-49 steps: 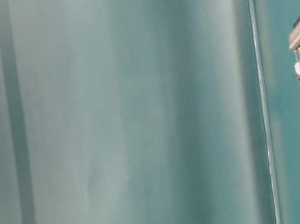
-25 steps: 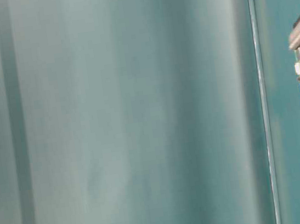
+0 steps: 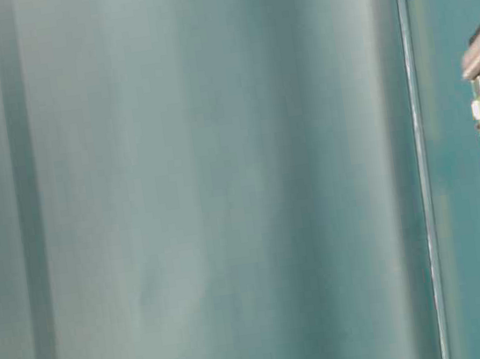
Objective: Insert the USB into the fixed PCB.
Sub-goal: 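Lift and rotate the USB plug toward the PCB port with the right gripper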
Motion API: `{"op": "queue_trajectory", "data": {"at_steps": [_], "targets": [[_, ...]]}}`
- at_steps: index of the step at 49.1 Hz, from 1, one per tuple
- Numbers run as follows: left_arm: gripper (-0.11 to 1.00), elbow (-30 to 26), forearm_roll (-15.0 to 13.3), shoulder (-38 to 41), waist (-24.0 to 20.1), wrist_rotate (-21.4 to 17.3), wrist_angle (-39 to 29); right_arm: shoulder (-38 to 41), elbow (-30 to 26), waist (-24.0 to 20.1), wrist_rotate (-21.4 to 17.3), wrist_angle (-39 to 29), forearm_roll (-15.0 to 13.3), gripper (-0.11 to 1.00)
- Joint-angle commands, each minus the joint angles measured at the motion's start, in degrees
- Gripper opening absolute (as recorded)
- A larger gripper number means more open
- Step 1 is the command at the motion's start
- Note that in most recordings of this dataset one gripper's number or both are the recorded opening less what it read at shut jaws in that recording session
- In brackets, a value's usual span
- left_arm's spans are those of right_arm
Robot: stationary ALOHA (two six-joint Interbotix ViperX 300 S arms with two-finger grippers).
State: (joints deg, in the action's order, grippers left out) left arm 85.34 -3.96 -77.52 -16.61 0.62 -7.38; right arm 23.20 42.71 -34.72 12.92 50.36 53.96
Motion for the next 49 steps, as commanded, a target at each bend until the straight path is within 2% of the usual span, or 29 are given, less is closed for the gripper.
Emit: {"op": "queue_trajectory", "data": {"at_steps": [1, 9, 15, 23, 28, 33, 49], "targets": [[0.00, -1.58, 0.26, 0.44, -0.26, 0.09, 0.26, -0.79, -1.05, 0.00, 0.09, 1.58, 1.93, 0.22], [0.00, -1.67, 0.26, 0.35, -0.26, 0.09, 0.26, -0.79, -2.11, -0.88, 0.97, 4.31, 7.65, 0.22], [0.00, -1.58, 0.26, 0.35, -0.26, 0.09, 0.26, -0.79, -3.16, -2.46, 4.75, 8.70, 16.61, 0.22], [0.00, -1.58, 0.26, 0.35, -0.26, 0.09, 0.26, -0.35, -6.68, -4.22, 12.13, 13.18, 27.86, 0.22], [0.00, -1.58, 0.26, 0.44, -0.26, 0.09, 0.26, 0.88, -10.20, -5.01, 16.08, 16.87, 33.22, 0.22], [0.00, -1.58, 0.26, 0.35, -0.26, 0.09, 0.26, 2.72, -13.89, -5.71, 17.05, 21.71, 38.50, 0.22], [0.00, -1.67, 0.26, 0.35, -0.26, 0.09, 0.26, 8.44, -22.68, -5.80, 17.23, 32.61, 49.31, 0.22]]}}
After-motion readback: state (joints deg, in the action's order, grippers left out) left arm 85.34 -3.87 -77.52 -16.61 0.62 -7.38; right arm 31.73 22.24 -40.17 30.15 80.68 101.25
